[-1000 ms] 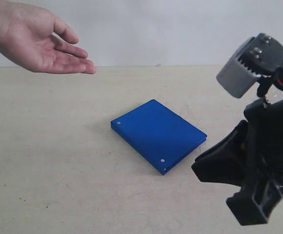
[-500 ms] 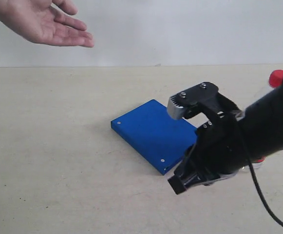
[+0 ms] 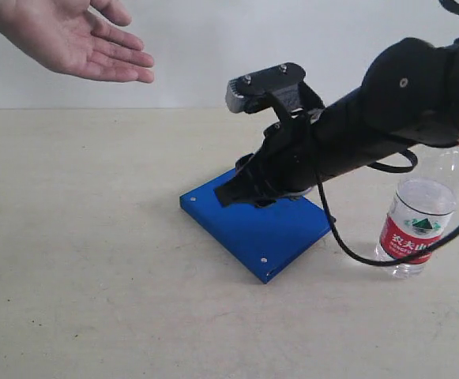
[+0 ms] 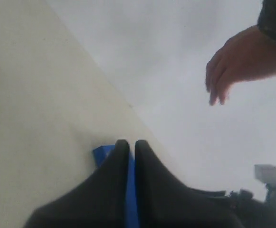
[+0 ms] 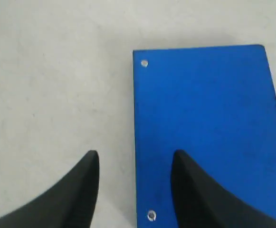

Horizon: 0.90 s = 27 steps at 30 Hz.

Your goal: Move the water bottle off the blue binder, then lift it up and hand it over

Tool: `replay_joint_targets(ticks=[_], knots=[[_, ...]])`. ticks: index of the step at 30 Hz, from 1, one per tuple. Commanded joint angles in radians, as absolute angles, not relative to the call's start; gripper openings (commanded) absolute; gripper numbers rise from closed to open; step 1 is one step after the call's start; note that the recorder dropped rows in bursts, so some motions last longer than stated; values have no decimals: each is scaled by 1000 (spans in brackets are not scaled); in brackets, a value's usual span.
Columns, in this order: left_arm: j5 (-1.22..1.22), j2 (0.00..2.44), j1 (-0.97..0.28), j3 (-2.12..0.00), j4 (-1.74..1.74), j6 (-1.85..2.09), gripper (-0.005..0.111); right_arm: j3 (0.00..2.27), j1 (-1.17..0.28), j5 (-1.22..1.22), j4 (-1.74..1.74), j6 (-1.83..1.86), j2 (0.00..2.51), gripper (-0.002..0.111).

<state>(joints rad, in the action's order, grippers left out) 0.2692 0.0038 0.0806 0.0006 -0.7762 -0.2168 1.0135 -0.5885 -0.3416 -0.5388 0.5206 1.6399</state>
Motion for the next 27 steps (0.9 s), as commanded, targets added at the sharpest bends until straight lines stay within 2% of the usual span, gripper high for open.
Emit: replay_joint_targets(ticks=[1,5,9,12,17,20,25,27], knots=[[104,0,72,-16,-1022,61,5,1115,-588,-321,-540,467,1644,45],[127,1,72,-52,-1153,389,5,1242,-588,-372,-540,397,1697,45],[244,117,72,-58,-1241,683,5,1373,-588,-479,-485,328,1782,45],[366,258,72,-97,-1315,922,5,1447,-588,-522,-326,139,1837,44],[493,530,72,-193,-1677,1358,5,1516,-552,-624,-7,-177,1882,44],[615,722,72,-262,-1744,1562,5,1531,-501,-736,-39,-129,1908,44],[770,1104,72,-351,-1744,1734,5,1560,-448,-1011,-260,213,1989,44],[802,1239,72,-386,-1744,1784,5,1565,-445,-1038,-258,255,2008,44]])
